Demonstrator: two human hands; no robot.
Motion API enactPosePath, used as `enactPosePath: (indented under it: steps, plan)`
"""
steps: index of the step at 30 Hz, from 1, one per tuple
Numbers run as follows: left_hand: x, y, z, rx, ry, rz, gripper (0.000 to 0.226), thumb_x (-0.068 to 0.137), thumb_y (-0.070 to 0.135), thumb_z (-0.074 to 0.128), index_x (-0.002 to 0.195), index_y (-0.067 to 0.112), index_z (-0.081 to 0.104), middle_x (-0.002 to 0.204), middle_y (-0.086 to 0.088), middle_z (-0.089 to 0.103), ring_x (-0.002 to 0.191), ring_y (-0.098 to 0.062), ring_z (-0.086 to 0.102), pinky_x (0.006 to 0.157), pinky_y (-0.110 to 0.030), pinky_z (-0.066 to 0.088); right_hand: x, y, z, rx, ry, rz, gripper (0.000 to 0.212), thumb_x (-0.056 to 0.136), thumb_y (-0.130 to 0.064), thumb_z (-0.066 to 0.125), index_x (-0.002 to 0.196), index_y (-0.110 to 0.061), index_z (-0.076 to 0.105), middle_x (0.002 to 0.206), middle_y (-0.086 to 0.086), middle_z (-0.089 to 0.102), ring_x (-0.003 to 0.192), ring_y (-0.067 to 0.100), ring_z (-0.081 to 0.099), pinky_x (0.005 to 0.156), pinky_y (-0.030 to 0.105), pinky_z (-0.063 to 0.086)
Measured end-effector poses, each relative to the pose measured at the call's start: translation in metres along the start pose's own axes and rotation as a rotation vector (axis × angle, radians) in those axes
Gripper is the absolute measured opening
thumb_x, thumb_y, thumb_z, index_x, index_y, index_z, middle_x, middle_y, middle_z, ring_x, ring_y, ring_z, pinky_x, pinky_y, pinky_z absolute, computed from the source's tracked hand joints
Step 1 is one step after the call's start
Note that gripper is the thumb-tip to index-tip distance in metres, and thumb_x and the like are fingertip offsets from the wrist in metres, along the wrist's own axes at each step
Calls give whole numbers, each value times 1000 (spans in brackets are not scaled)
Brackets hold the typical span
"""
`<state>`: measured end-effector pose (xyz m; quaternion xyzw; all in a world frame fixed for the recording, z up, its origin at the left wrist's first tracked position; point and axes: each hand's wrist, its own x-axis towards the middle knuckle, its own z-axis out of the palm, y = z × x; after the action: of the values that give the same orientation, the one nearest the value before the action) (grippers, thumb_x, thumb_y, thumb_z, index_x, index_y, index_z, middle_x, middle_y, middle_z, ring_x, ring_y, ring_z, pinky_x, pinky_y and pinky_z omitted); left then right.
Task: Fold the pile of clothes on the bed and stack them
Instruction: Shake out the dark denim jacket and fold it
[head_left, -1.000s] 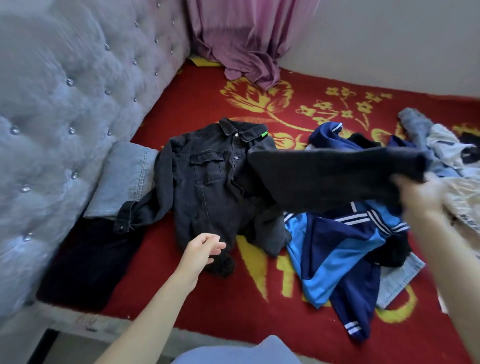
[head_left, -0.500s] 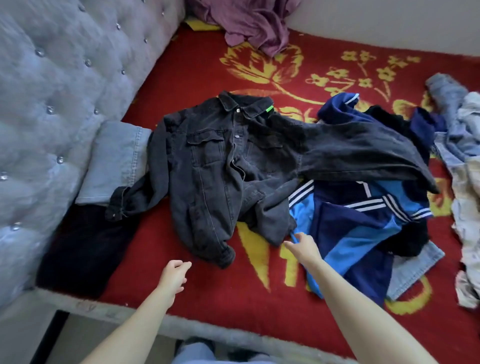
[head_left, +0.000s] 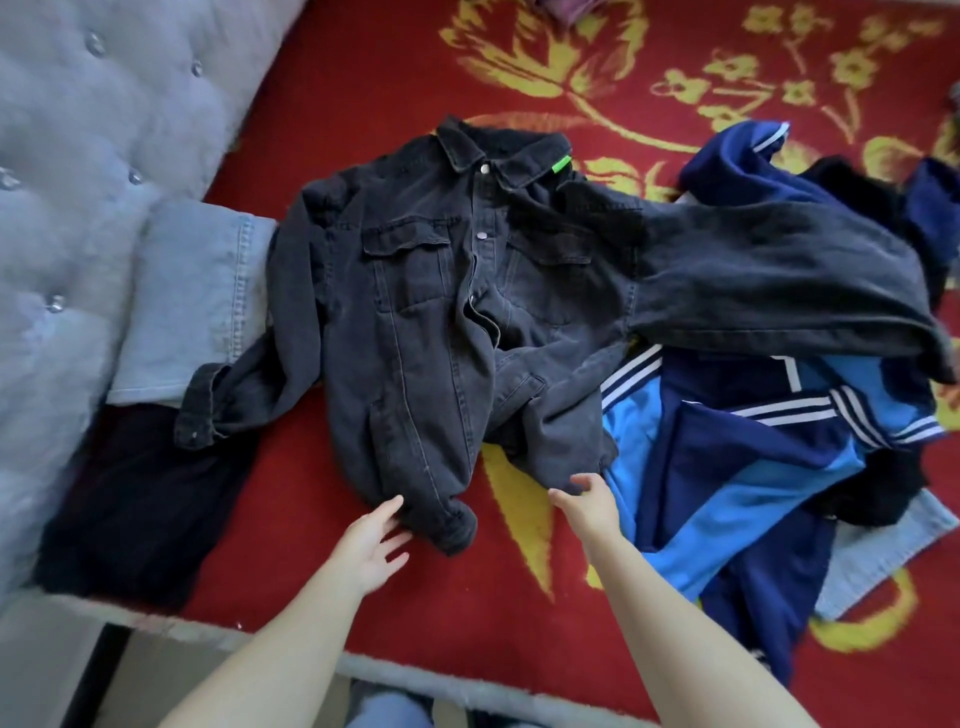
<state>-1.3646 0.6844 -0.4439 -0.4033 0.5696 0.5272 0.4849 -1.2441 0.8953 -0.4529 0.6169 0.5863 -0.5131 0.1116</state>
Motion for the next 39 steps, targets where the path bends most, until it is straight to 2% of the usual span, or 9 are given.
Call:
enactPosePath:
  steps: [6, 9, 13, 17, 24, 30, 34, 37, 39]
  plan:
    - [-7, 7, 10, -82, 14, -65, 34, 93, 18, 54, 126, 16, 47, 112, -8, 55, 128, -25, 44, 108, -41, 26, 6, -14, 10, 488, -158, 314, 67, 86, -11, 65, 142, -8, 28, 132, 6, 51, 98, 20, 55, 100, 40, 32]
    - [-10, 15, 20, -115, 17, -47, 27, 92, 17, 56, 117, 24, 48, 116, -7, 53, 116, -23, 50, 99, -38, 33, 5, -32, 14, 400, -74, 219, 18, 82, -5, 67, 94, -9, 54, 92, 9, 54, 69, 18, 51, 68, 29, 40]
    - [-12, 20, 19, 79, 155, 249, 14, 86, 10, 61, 98, 16, 58, 106, -4, 62, 96, -21, 55, 86, -31, 40, -1, -38, 4, -16, 105, -62, 47, 77, -6, 63, 49, -20, 27, 46, -6, 30, 52, 16, 28, 55, 31, 21]
    - [-36, 22, -4, 65, 148, 467, 14, 83, 0, 61, 81, 15, 61, 88, -7, 65, 90, -24, 58, 76, -29, 47, -26, -34, -20, -321, 141, -287, 34, 86, -17, 51, 57, -13, 33, 59, -1, 39, 72, 22, 38, 69, 35, 29]
    - [-100, 41, -55, 210, 126, 678, 15, 92, 6, 54, 105, 11, 56, 109, -9, 59, 98, -23, 55, 86, -35, 42, -77, -34, -84, -148, 215, -611, 11, 94, -10, 50, 87, -3, 56, 79, 3, 56, 81, 20, 49, 66, 29, 29]
    - [-145, 64, -115, 262, 180, 669, 14, 87, 15, 63, 98, 7, 61, 98, -13, 62, 89, -29, 58, 80, -40, 45, -120, -30, -153, 570, -109, -292, 23, 94, -5, 44, 77, -4, 58, 51, 0, 65, 44, 8, 60, 41, 15, 46]
    - [-120, 28, -149, 636, 339, 542, 27, 79, 11, 73, 94, 1, 53, 95, -15, 60, 87, -30, 57, 77, -38, 45, -115, 41, -144, 365, -36, -19, 9, 67, -4, 65, 59, -2, 61, 43, 5, 59, 35, 17, 55, 36, 19, 43]
    - [-73, -24, -172, 763, 389, 398, 39, 73, -5, 73, 105, -4, 50, 102, -16, 58, 98, -34, 57, 82, -37, 45, -113, 104, -113, 63, 86, 131, 30, 87, 0, 52, 59, -7, 45, 30, -1, 45, 46, 20, 45, 48, 22, 36]
    - [-40, -53, -186, 911, 452, 350, 45, 75, -6, 66, 117, -4, 48, 112, -19, 59, 103, -37, 56, 87, -37, 45, -115, 136, -87, -148, 124, 145, 18, 85, -10, 53, 70, -4, 49, 53, 11, 56, 62, 26, 46, 62, 27, 40]
